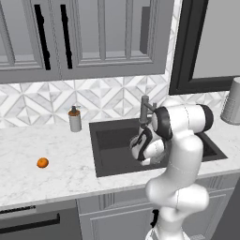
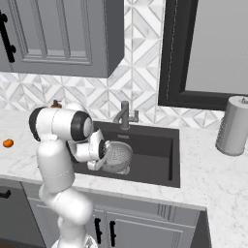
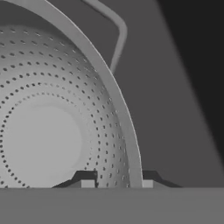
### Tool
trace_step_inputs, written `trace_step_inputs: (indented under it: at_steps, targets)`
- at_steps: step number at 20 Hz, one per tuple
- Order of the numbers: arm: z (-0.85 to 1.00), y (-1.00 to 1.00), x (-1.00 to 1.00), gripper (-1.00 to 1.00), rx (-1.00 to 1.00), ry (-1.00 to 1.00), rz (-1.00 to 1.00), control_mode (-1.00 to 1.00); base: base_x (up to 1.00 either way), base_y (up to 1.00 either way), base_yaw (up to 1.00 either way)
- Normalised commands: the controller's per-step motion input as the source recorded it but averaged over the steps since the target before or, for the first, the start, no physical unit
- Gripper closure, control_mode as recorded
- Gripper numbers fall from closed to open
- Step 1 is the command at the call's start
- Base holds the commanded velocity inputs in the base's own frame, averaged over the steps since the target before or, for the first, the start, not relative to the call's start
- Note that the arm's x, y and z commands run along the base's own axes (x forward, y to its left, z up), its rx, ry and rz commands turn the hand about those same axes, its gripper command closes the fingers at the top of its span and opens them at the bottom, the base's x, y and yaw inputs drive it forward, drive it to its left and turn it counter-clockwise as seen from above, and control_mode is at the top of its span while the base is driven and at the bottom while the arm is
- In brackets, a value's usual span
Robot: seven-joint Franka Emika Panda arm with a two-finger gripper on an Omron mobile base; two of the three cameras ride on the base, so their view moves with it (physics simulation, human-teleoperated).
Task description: Put the colander in the sink, put the tangerine in the colander, and turn on the sink faucet and pour water over the colander.
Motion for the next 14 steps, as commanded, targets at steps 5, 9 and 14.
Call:
trace_step_inputs:
  at_steps: [5, 9, 14]
  targets:
    - [-0.11, 0.33, -0.08, -1.00, 0.00, -0.17, -0.22, -1.00, 0.00, 0.00, 0.00]
    - [0.31, 0.32, -0.46, -1.00, 0.00, -0.23, -0.18, -1.00, 0.00, 0.00, 0.00]
    - [0.70, 0.53, -0.63, -1.00, 0.00, -0.26, -0.19, -1.00, 0.00, 0.00, 0.00]
